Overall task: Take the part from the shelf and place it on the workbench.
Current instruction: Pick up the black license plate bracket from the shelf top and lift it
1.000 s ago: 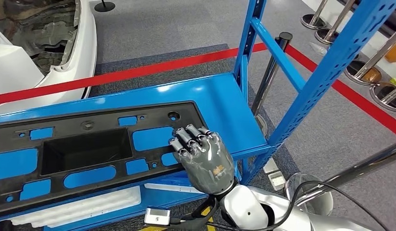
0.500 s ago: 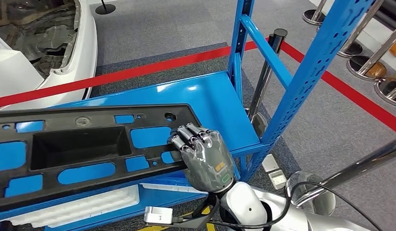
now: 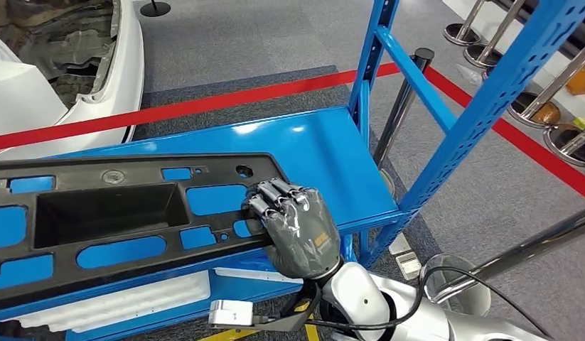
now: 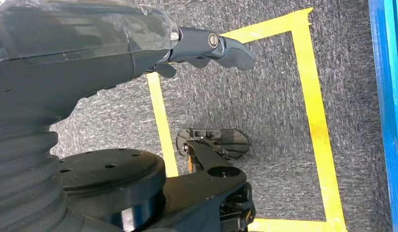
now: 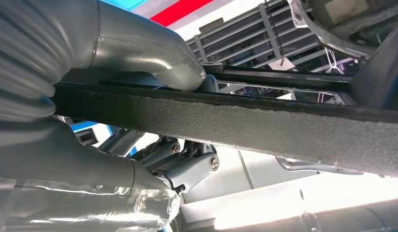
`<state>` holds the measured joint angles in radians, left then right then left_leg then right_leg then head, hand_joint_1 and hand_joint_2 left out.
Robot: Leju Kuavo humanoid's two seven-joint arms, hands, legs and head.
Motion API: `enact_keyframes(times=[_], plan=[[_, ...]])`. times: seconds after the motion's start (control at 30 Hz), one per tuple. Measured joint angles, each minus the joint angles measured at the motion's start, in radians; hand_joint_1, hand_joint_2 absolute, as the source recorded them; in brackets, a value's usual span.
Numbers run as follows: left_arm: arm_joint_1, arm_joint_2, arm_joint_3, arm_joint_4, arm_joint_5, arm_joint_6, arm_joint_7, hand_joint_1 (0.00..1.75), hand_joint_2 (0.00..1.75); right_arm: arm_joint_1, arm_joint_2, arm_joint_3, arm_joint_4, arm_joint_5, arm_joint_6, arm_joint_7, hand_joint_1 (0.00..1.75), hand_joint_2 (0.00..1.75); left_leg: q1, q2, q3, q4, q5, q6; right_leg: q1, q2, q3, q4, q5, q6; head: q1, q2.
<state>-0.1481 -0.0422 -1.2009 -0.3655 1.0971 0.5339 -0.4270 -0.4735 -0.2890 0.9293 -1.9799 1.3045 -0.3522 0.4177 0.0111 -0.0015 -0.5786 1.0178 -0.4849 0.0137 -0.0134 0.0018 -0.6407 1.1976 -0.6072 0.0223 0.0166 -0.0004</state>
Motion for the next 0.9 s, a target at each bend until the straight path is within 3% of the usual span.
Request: enact_keyframes(times=[0.07, 0.1, 0.13, 0.2, 0.27, 0.33, 0.4, 0.47, 0.53, 0.57, 0.6, 0.63, 0.7, 0.77, 0.9], plan=[[0.000, 0.000, 0.000, 0.000, 0.000, -0.001, 0.001, 0.00, 1.75, 0.000, 0.002, 0.000, 0.007, -0.013, -0.010, 0.000, 1.75, 1.75, -0.003, 0.001, -0.002, 0.001, 0.001, 0.003, 0.000, 0.000, -0.047, 0.111, -0.039, 0.001, 0.009, 0.000], [0.000, 0.000, 0.000, 0.000, 0.000, -0.001, 0.001, 0.00, 1.75, -0.001, 0.004, 0.000, 0.010, -0.017, -0.014, -0.001, 1.75, 1.75, -0.005, 0.001, -0.003, 0.001, 0.001, 0.003, 0.000, 0.000, -0.048, 0.117, -0.030, 0.000, 0.013, 0.000], [0.000, 0.000, 0.000, 0.000, 0.000, -0.001, 0.001, 0.00, 1.75, -0.001, 0.005, 0.000, 0.014, -0.020, -0.017, -0.001, 1.75, 1.75, -0.006, 0.001, -0.002, 0.002, 0.002, 0.003, 0.000, 0.000, -0.030, 0.082, -0.003, -0.003, 0.016, 0.000], [-0.002, -0.001, 0.000, 0.000, 0.000, -0.001, 0.002, 0.00, 1.75, -0.004, 0.009, -0.001, 0.020, -0.025, -0.023, -0.004, 1.75, 1.75, -0.008, 0.000, -0.002, 0.005, 0.001, 0.002, 0.003, 0.000, 0.039, -0.058, 0.065, -0.013, 0.022, 0.000], [-0.003, -0.003, 0.000, 0.000, 0.000, -0.001, 0.002, 0.00, 1.75, -0.009, 0.014, -0.002, 0.024, -0.031, -0.030, -0.008, 1.75, 1.75, -0.010, -0.001, -0.007, 0.009, 0.002, -0.005, 0.009, 0.000, 0.079, -0.155, 0.095, -0.020, 0.024, 0.000], [-0.003, -0.004, 0.000, 0.000, 0.000, -0.001, 0.001, 0.00, 1.75, -0.011, 0.019, -0.003, 0.030, -0.038, -0.037, -0.012, 1.75, 1.75, -0.010, -0.001, -0.010, 0.009, 0.006, -0.014, 0.012, 0.001, 0.080, -0.171, 0.096, -0.024, 0.023, 0.000], [-0.004, -0.005, 0.000, 0.001, 0.000, -0.001, 0.001, 0.00, 1.75, -0.012, 0.025, -0.004, 0.035, -0.042, -0.044, -0.018, 1.75, 1.75, -0.010, -0.002, -0.013, 0.018, -0.003, -0.024, 0.006, 0.000, 0.081, -0.178, 0.104, -0.033, 0.020, 0.000], [-0.004, -0.006, 0.000, 0.001, 0.000, -0.001, 0.000, 0.00, 1.75, -0.014, 0.032, -0.005, 0.040, -0.044, -0.051, -0.023, 1.75, 1.75, -0.008, -0.003, -0.039, 0.088, -0.053, -0.036, 0.000, -0.004, 0.080, -0.186, 0.111, -0.041, 0.010, 0.000], [-0.003, -0.006, 0.000, 0.001, 0.000, -0.001, 0.000, 0.00, 1.75, -0.014, 0.036, -0.005, 0.045, -0.047, -0.056, -0.025, 1.75, 1.75, -0.004, -0.002, -0.091, 0.216, -0.119, -0.046, 0.000, -0.006, 0.077, -0.185, 0.113, -0.043, -0.001, 0.000], [-0.002, -0.006, 0.000, 0.001, 0.000, -0.002, 0.000, 0.00, 1.75, -0.014, 0.037, -0.005, 0.048, -0.049, -0.056, -0.026, 1.75, 1.75, -0.001, -0.002, -0.111, 0.265, -0.136, -0.049, 0.000, -0.007, 0.076, -0.184, 0.113, -0.043, -0.004, 0.000], [-0.001, -0.006, 0.000, 0.002, 0.000, -0.002, 0.000, 0.00, 1.75, -0.014, 0.039, -0.005, 0.051, -0.052, -0.057, -0.029, 1.75, 1.75, 0.001, -0.002, -0.115, 0.282, -0.133, -0.052, 0.000, -0.008, 0.076, -0.183, 0.113, -0.043, -0.006, 0.000], [-0.001, -0.006, 0.000, 0.002, 0.001, -0.003, 0.000, 0.00, 1.75, -0.014, 0.040, -0.005, 0.054, -0.057, -0.057, -0.033, 1.75, 1.75, 0.003, -0.002, -0.101, 0.259, -0.111, -0.053, -0.001, -0.008, 0.076, -0.182, 0.112, -0.042, -0.007, 0.000], [-0.003, -0.006, 0.000, 0.003, 0.002, -0.003, 0.000, 0.00, 1.75, -0.014, 0.043, -0.005, 0.060, -0.074, -0.059, -0.043, 1.75, 1.75, 0.008, -0.003, -0.035, 0.128, -0.046, -0.054, -0.002, -0.006, 0.076, -0.178, 0.110, -0.038, -0.010, 0.000], [-0.004, -0.006, 0.000, 0.004, 0.002, -0.004, 0.000, 0.00, 1.75, -0.015, 0.045, -0.007, 0.063, -0.096, -0.062, -0.049, 1.75, 1.75, 0.008, -0.006, 0.007, 0.026, -0.014, -0.050, 0.000, -0.004, 0.071, -0.170, 0.109, -0.029, -0.013, 0.000], [-0.003, -0.007, 0.000, 0.005, 0.004, -0.004, 0.000, 0.00, 1.75, -0.015, 0.050, -0.012, 0.068, -0.125, -0.063, -0.056, 1.75, 1.75, 0.004, -0.005, 0.004, 0.007, -0.010, -0.026, 0.000, -0.002, 0.063, -0.165, 0.107, -0.006, -0.009, 0.000]])
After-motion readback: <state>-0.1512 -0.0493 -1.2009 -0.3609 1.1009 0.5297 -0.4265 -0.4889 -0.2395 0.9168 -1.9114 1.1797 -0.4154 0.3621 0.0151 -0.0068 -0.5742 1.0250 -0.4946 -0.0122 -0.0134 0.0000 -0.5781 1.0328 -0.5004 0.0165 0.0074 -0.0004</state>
